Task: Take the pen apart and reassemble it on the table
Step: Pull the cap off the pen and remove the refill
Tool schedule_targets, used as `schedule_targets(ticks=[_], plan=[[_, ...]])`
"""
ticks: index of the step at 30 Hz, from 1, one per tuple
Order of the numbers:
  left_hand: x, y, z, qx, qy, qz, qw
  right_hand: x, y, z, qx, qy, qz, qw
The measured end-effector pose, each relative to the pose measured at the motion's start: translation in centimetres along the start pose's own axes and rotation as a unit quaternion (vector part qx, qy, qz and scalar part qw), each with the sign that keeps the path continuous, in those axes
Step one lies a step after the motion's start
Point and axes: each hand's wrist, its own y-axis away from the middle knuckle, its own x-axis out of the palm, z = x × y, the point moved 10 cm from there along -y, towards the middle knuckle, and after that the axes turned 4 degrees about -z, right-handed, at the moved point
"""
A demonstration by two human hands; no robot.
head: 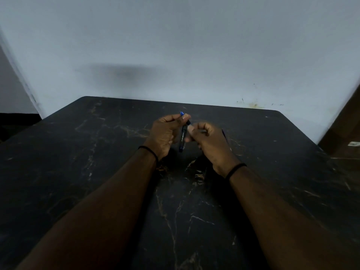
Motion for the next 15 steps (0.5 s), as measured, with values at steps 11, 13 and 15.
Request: schedule_targets(ticks=[11, 13, 15], plan=[[-0.56, -0.33, 0.47, -0.003, -0.03, -0.018, 0.999, -0.42, 0.29, 0.16, -0.008, -0.011, -0.013, 1.0], [-0.18, -0.19, 0.31, -0.002, -0.013, 0.0, 1.0, -0.13, 0.32, 0.27, -0.007, -0.004, -0.008, 1.0], [-0.02, -0.21, 0.16, 0.006, -0.017, 0.008, 1.0, -0.03, 0.12, 0.18, -0.006, 0.033, -0.007, 0.999]])
